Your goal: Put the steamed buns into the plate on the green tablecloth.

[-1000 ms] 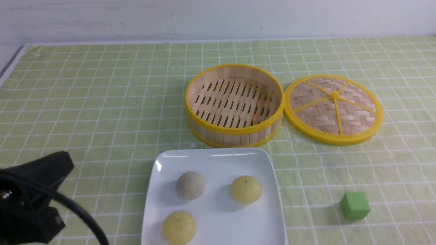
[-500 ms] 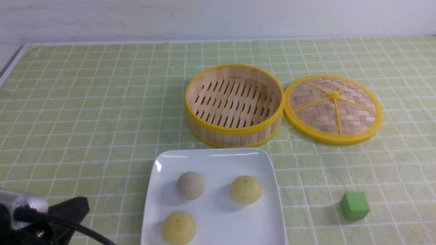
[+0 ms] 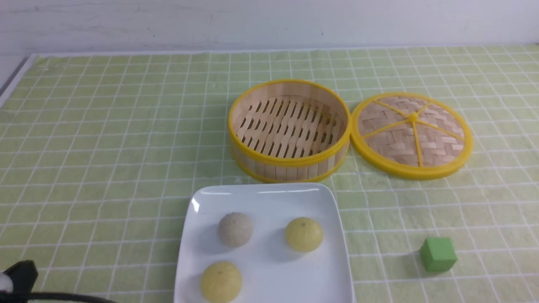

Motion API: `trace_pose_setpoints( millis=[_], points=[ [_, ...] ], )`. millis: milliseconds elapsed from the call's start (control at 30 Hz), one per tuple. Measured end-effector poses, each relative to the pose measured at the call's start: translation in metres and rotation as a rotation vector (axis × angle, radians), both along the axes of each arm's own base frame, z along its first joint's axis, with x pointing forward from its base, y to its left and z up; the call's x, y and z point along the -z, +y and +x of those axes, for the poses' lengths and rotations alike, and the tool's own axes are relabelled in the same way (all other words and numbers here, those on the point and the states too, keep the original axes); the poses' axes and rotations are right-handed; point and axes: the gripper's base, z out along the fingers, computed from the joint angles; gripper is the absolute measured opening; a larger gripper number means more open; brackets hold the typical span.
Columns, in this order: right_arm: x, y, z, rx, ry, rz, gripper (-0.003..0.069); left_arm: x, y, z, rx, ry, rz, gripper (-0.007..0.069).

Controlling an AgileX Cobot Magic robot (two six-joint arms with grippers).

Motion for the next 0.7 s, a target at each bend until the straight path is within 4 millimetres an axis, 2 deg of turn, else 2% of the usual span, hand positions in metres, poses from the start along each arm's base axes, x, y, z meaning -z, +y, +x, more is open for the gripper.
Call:
trace_pose_setpoints(
  millis=[167,700],
  points=[
    [0.000,0.000,0.000,0.000,0.000,0.000,0.0118,0.030,0.004,-0.010,-0.063,0.029,0.009,0.0040],
    [0.000,0.000,0.000,0.000,0.000,0.000,0.0142,0.033,0.005,-0.012,-0.068,0.049,0.017,0.0055]
  ],
)
